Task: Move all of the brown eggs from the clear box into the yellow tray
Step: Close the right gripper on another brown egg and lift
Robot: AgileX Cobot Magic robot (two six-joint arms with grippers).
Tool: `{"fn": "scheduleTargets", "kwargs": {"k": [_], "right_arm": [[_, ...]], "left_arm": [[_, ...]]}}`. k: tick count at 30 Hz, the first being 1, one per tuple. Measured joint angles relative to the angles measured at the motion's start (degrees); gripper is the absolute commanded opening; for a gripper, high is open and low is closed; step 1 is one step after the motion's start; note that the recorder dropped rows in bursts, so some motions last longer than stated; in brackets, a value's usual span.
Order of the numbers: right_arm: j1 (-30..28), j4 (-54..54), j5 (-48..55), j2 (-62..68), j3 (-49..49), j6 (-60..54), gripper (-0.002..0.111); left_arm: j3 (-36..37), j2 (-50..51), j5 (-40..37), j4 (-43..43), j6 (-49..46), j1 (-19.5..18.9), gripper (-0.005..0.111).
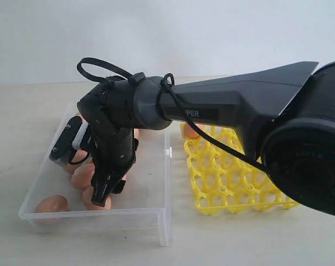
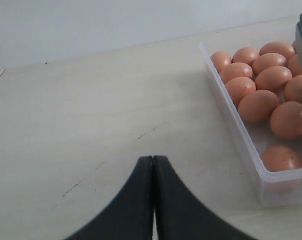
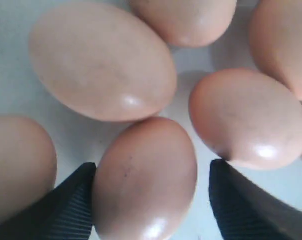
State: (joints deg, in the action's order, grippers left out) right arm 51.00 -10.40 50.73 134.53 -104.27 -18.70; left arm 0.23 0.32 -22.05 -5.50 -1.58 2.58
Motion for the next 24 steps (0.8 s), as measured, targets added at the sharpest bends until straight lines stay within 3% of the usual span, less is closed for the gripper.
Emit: {"fn": "scheduleTargets", "kwargs": {"k": [15, 18, 22, 24], "right_arm": [[-0.02, 2.45, -2.78, -0.18, 0.23, 2.2, 0.061], [-0.02, 3.62, -3.84, -0.18, 0.23, 4.59, 0.044], [-0.02, 4.39, -4.99, -0.18, 0.23, 8.28, 0.003], [-0.02, 4.5, -4.99, -0.18, 0.23, 9.33, 0.0]], "left_arm": [[0.0, 0.0, 0.0, 0.0, 0.0, 0.0, 0.0], [0.0, 0.0, 0.0, 0.0, 0.0, 0.0, 0.0], [0.0, 0.0, 0.0, 0.0, 0.0, 0.0, 0.0], [0.0, 0.0, 0.0, 0.0, 0.0, 0.0, 0.0]]}}
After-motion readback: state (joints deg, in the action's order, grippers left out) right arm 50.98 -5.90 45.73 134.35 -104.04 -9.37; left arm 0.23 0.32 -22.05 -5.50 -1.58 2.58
